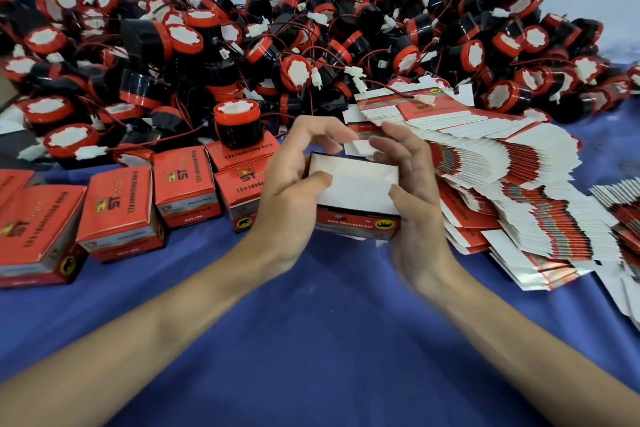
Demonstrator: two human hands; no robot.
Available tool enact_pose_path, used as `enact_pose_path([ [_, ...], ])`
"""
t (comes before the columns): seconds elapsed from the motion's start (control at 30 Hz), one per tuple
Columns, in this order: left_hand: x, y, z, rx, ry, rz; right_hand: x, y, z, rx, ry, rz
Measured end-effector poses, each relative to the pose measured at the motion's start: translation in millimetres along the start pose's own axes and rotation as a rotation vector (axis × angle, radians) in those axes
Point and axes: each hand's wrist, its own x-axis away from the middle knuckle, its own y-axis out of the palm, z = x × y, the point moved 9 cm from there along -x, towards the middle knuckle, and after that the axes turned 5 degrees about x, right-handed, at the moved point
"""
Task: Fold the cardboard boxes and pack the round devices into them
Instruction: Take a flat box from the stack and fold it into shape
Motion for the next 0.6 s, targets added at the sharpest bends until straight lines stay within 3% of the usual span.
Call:
enact_pose_path([
  [0.13, 3, -5, -5, -0.034, 0.020, 0.087, 6, -2, -1, -0.033, -0.052, 0.064],
  [0.33, 8, -11, -17, -0.045, -0.042, 0.166, 12, 9, -8, 0.113, -0.181, -0.084],
  [0.43, 7, -20, -23, -0.008, -0.098, 0.233, 17, 24, -21, 0.331, -0.345, -0.195],
  [0.53, 6, -20, -23, -0.013, -0.106, 0.217, 19, 27, -18, 0.610, -0.439, -0.107],
  [0.6, 6, -13, -23, 0.027, -0.098, 0.156, 16, 24, -14, 0.576, -0.392, -0.072],
])
